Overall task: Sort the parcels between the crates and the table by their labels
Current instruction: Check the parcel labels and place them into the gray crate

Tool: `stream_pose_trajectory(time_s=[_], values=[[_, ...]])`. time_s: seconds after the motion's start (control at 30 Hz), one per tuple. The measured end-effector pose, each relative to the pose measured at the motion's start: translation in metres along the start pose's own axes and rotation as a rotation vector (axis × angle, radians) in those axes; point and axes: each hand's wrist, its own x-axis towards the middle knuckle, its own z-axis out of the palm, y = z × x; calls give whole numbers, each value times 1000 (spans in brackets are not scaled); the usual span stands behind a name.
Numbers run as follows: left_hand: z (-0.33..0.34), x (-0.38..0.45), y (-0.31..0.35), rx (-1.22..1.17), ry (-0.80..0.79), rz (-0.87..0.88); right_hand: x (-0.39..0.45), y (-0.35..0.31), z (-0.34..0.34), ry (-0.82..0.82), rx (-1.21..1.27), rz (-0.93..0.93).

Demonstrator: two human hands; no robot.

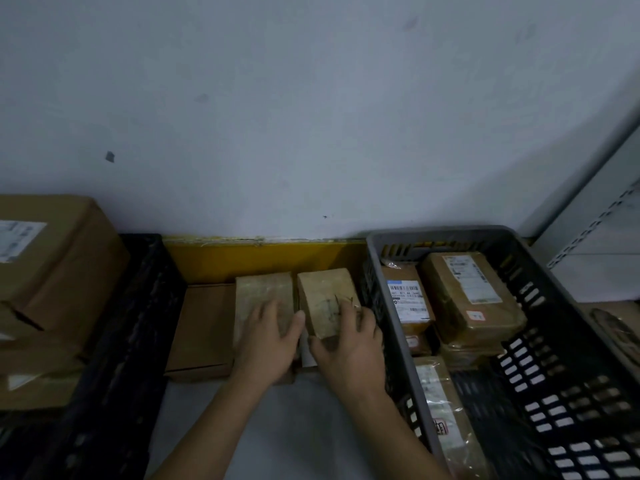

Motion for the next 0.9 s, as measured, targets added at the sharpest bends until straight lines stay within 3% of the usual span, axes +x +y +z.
stream_pose_trajectory(time_s=[0.17,0.33,0.43,0.53,0.6,0.73,0.9], values=[[-25,-50,46,-694,-224,-52,-58,-15,-38,156,152,-134],[-33,-87,45,-1008,-139,17,-102,-15,-65,222,409,-227],[-44,-100,36,-1021,-123,82,-108,-5,-77,178,645,-148],[-50,-112,35,-1010,-152,126,-107,-7,-87,-52,959,-60],[-52,-118,37,-973,-176,160,-107,-7,-89,-117,1075,-43],[-53,-124,43,-874,-116,196,-112,-12,-91,-45,1126,-32],[-53,-129,41,-671,152,211,-122,-18,-93,150,911,-85]])
